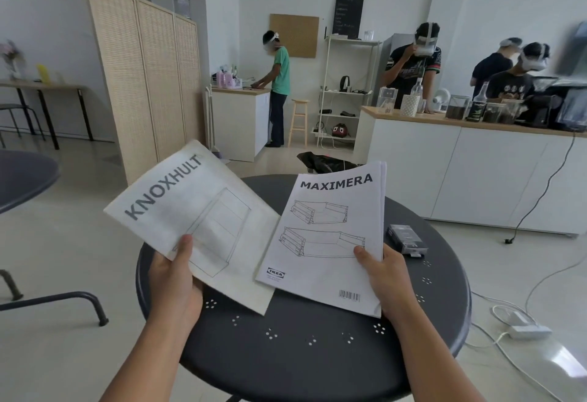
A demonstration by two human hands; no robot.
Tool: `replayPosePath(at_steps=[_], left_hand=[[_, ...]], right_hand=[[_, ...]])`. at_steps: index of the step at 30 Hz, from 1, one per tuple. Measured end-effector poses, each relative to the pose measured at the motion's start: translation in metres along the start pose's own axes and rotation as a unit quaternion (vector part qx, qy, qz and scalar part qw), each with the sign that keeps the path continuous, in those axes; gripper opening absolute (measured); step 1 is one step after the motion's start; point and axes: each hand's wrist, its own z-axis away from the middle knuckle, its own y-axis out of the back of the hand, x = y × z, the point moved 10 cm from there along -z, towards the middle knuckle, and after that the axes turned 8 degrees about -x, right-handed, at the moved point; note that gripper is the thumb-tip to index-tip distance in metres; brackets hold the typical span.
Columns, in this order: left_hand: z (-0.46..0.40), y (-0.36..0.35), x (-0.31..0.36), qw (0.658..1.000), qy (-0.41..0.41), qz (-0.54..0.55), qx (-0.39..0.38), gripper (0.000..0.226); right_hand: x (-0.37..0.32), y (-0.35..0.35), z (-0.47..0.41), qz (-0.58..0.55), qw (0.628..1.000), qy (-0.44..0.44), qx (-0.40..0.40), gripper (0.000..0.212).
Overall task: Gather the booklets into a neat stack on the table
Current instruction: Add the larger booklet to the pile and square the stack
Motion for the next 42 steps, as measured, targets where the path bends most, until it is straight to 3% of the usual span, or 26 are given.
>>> replayPosePath(at_steps=[5,11,15,18,24,27,31,37,42], left_hand=[[0.003,-0.003,0.005,0.999,-0.011,0.035,0.003,0.031],[0.007,0.021,0.007,0.993,-0.038,0.054,0.096,0.031],[0.008,0.026,0.005,0.989,-0.024,0.091,0.116,0.033],[0.001,0.018,-0.003,0.993,0.014,0.101,0.067,0.026],[0.006,-0.023,-0.019,0.974,0.128,0.138,-0.123,0.038],[0.018,-0.039,-0.026,0.967,0.166,0.091,-0.173,0.040],[0.018,-0.039,-0.035,0.970,0.175,-0.052,-0.159,0.030],[0.021,-0.050,-0.032,0.958,0.131,-0.173,-0.188,0.022],[0.021,-0.056,-0.026,0.935,0.063,-0.294,-0.189,0.033]], right_hand=[[0.000,0.001,0.001,-0.006,1.000,-0.002,0.008,0.013],[0.003,0.006,-0.002,-0.007,0.999,-0.011,0.034,0.015],[0.011,0.015,-0.003,-0.008,0.998,-0.024,0.065,0.012],[0.010,0.016,-0.003,-0.012,0.997,-0.021,0.073,0.014],[0.006,0.010,-0.001,0.000,0.999,-0.017,0.049,0.014],[0.000,0.006,0.001,0.014,0.999,-0.008,0.033,0.015],[-0.002,0.003,0.002,0.028,0.999,-0.005,0.022,0.019],[-0.004,0.000,0.004,0.030,1.000,-0.009,-0.006,0.015],[-0.007,-0.009,0.004,0.044,0.998,-0.011,-0.046,0.017]])
